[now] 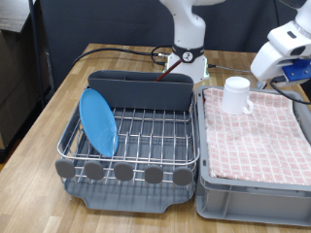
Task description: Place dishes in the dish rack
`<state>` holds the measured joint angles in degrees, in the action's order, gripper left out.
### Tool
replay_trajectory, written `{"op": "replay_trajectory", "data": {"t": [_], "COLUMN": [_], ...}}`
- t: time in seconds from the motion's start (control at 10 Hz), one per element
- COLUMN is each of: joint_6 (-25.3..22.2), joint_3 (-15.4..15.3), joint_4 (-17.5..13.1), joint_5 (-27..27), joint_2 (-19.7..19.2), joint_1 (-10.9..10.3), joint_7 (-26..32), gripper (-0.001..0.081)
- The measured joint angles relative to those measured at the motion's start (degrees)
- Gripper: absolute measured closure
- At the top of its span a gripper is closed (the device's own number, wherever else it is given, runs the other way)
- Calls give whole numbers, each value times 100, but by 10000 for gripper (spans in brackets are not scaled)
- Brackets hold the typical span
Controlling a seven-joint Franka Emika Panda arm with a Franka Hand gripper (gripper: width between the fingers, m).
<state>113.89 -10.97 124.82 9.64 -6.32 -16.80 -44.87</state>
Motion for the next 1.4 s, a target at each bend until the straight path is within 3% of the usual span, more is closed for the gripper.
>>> {"op": "replay_trajectory", "data": {"t": [0.6, 1.4], "joint_6": [178, 907], "joint_3": [-5, 199], "joint_4": [109, 804], "joint_5": [27, 162], "joint_2": [-281, -294], "joint_1": [2, 21], "joint_7": [312, 781], "gripper": [3, 3]}}
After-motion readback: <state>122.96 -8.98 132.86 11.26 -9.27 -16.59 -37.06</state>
